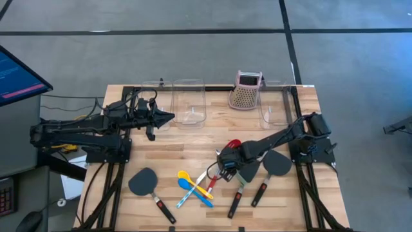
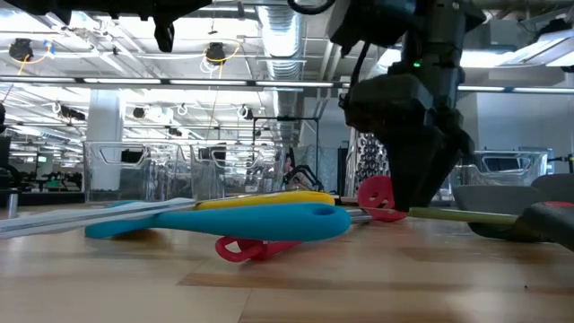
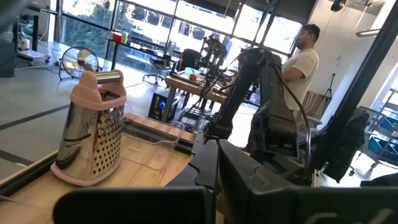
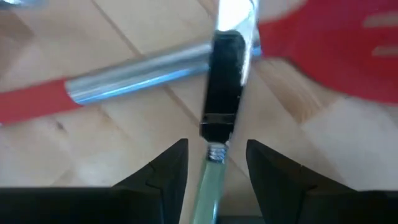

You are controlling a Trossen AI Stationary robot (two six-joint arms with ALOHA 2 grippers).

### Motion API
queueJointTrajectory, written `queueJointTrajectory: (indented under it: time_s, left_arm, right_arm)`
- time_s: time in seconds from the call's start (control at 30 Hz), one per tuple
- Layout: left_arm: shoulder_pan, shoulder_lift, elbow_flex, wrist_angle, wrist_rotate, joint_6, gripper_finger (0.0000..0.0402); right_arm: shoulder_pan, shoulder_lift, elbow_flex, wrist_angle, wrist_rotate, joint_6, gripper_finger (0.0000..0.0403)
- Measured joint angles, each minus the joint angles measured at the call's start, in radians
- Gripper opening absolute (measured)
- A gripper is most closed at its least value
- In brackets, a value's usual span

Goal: Pick & Place Kitchen Items
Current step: Put the green table knife into the right transparent bin

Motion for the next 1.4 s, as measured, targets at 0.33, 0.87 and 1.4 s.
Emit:
queueJointTrajectory:
  time_s: [0.33,0.87,1.4]
  left_arm:
    - [0.000,0.000,0.000,-0.006,0.000,0.000,0.0002]
    - [0.000,0.000,0.000,-0.007,0.000,0.000,0.0002]
    - [0.000,0.000,0.000,-0.006,0.000,0.000,0.0002]
  right_arm:
    - [0.000,0.059,0.007,0.024,-0.027,-0.023,0.0156]
    - [-0.006,0.069,0.034,-0.027,-0.027,-0.018,0.0041]
    - [-0.044,0.071,0.315,-0.268,-0.019,-0.205,0.0041]
